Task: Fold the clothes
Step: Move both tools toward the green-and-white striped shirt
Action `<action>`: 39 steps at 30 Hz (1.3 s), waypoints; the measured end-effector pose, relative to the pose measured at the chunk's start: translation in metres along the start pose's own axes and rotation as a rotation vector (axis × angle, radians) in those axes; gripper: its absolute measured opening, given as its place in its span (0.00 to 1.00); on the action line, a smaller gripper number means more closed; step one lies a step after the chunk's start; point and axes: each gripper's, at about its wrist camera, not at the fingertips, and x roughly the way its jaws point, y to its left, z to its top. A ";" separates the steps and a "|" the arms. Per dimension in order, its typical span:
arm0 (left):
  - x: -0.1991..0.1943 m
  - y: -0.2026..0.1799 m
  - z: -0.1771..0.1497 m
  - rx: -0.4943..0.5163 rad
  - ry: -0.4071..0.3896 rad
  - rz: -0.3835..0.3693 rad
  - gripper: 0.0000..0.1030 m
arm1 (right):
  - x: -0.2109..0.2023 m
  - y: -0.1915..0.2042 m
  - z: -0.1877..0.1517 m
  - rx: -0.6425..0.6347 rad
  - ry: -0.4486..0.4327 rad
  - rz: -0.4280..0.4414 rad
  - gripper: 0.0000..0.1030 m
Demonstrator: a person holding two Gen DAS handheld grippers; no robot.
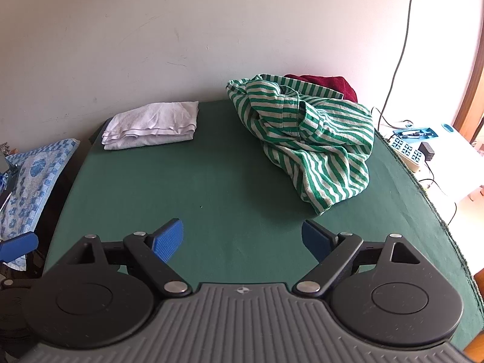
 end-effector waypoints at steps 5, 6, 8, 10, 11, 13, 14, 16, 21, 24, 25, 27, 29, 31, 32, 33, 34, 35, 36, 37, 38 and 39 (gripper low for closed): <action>0.003 0.009 -0.001 -0.052 0.035 -0.019 1.00 | 0.010 -0.005 0.002 0.019 0.052 0.026 0.85; 0.004 0.011 -0.002 -0.053 0.038 -0.019 1.00 | 0.007 -0.005 -0.002 0.019 0.028 0.031 0.85; 0.003 0.012 -0.005 -0.041 0.042 -0.001 1.00 | 0.004 -0.001 -0.009 0.002 0.021 0.022 0.85; 0.001 0.013 -0.006 -0.037 0.051 0.009 1.00 | 0.004 0.004 -0.013 -0.001 0.038 0.021 0.85; 0.001 0.013 -0.006 -0.038 0.057 0.015 1.00 | 0.007 0.005 -0.011 -0.001 0.056 0.023 0.85; 0.002 0.013 -0.008 -0.034 0.067 0.030 1.00 | 0.011 0.003 -0.012 0.009 0.081 0.038 0.85; 0.001 0.015 -0.009 -0.033 0.069 0.035 1.00 | 0.012 0.003 -0.014 0.014 0.088 0.045 0.85; 0.000 0.017 -0.011 -0.032 0.071 0.044 1.00 | 0.014 0.005 -0.016 0.023 0.102 0.057 0.85; 0.000 0.019 -0.012 -0.038 0.077 0.055 1.00 | 0.016 0.012 -0.018 0.030 0.115 0.071 0.85; 0.000 0.019 -0.012 -0.040 0.080 0.050 1.00 | 0.015 0.012 -0.018 0.023 0.109 0.068 0.85; 0.001 0.019 -0.012 -0.039 0.079 0.049 1.00 | 0.015 0.012 -0.018 0.022 0.106 0.067 0.85; 0.001 0.017 -0.011 -0.035 0.078 0.048 1.00 | 0.013 0.012 -0.017 0.022 0.103 0.061 0.85; 0.001 0.015 -0.011 -0.033 0.077 0.046 1.00 | 0.012 0.011 -0.016 0.023 0.099 0.056 0.85; 0.002 0.014 -0.010 -0.034 0.077 0.047 1.00 | 0.011 0.008 -0.018 0.024 0.093 0.050 0.85; 0.002 0.013 -0.010 -0.034 0.077 0.048 1.00 | 0.010 0.005 -0.018 0.026 0.085 0.044 0.85; 0.002 0.013 -0.010 -0.035 0.078 0.049 1.00 | 0.008 0.002 -0.018 0.032 0.071 0.035 0.85; 0.002 0.013 -0.009 -0.036 0.079 0.047 1.00 | 0.007 -0.001 -0.018 0.038 0.056 0.026 0.85; 0.003 0.013 -0.009 -0.038 0.081 0.043 1.00 | 0.005 -0.004 -0.019 0.042 0.046 0.017 0.85; 0.003 0.012 -0.009 -0.038 0.083 0.040 1.00 | 0.005 -0.007 -0.019 0.046 0.043 0.010 0.85; 0.003 0.011 -0.009 -0.037 0.083 0.039 1.00 | 0.005 -0.011 -0.019 0.051 0.043 0.003 0.85; 0.003 0.009 -0.009 -0.033 0.084 0.038 1.00 | 0.005 -0.014 -0.020 0.058 0.046 -0.004 0.85; 0.003 0.008 -0.009 -0.029 0.084 0.037 1.00 | 0.006 -0.017 -0.022 0.065 0.048 -0.011 0.85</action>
